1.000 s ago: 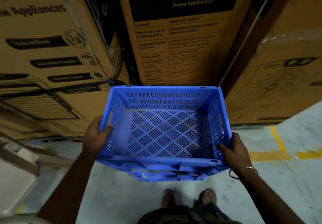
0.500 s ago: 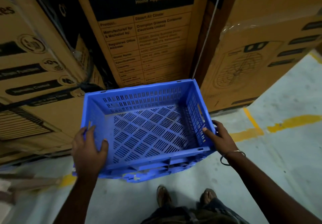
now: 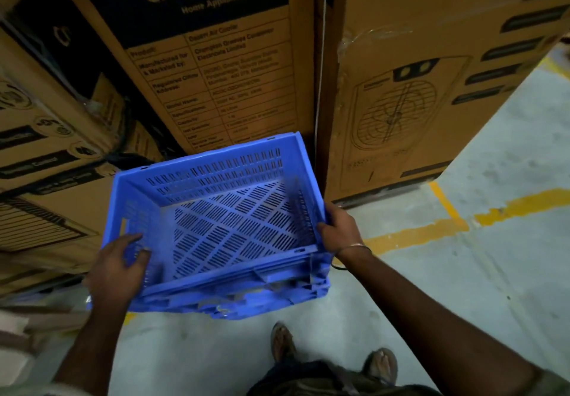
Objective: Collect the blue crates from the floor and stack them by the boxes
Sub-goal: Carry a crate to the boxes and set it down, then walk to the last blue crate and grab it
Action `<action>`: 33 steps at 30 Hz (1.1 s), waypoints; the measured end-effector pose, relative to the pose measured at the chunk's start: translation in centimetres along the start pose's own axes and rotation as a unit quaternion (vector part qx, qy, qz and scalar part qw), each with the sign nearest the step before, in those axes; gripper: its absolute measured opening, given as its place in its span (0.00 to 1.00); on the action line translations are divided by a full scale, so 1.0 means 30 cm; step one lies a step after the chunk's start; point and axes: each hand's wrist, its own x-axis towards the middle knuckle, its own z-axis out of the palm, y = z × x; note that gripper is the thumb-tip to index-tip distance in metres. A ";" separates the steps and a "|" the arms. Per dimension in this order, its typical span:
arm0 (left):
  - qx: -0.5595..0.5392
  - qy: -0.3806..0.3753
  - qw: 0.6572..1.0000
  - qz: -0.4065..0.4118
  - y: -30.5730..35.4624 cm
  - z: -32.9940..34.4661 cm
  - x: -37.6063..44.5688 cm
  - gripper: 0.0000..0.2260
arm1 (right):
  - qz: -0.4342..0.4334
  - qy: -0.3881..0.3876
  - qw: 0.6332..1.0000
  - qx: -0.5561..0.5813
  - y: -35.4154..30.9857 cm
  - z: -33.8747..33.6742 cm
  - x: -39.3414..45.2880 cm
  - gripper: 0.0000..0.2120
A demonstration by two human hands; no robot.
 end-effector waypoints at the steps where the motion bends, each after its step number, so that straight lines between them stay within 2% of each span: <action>1: 0.001 -0.003 1.000 -0.011 0.018 -0.002 -0.020 0.20 | -0.005 -0.010 1.000 0.010 0.004 -0.014 0.000 0.23; 5: 0.015 -0.006 0.999 -0.036 0.123 0.016 -0.103 0.23 | -0.015 -0.045 0.998 0.050 0.046 -0.088 0.008 0.28; 7: 0.000 -0.022 1.000 0.016 0.215 0.056 -0.177 0.25 | -0.008 -0.056 0.996 0.065 0.094 -0.145 -0.003 0.25; 11: -0.079 -0.063 0.987 0.125 0.531 0.181 -0.319 0.20 | -0.004 -0.074 0.993 0.089 0.237 -0.313 -0.045 0.12; 15: -0.137 -0.100 0.960 0.221 0.928 0.338 -0.430 0.15 | 0.013 -0.075 0.994 0.076 0.371 -0.545 -0.088 0.10; 19: -0.170 -0.161 0.915 0.330 1.307 0.513 -0.501 0.13 | 0.039 -0.001 0.994 0.098 0.484 -0.806 -0.124 0.09; 24: -0.197 -0.251 0.856 0.406 1.726 0.736 -0.523 0.11 | 0.088 0.098 0.982 0.132 0.656 -1.137 -0.130 0.08; 33: -0.185 -0.405 0.783 0.434 2.314 1.168 -0.477 0.11 | 0.202 0.189 0.948 0.157 0.990 -1.697 -0.006 0.09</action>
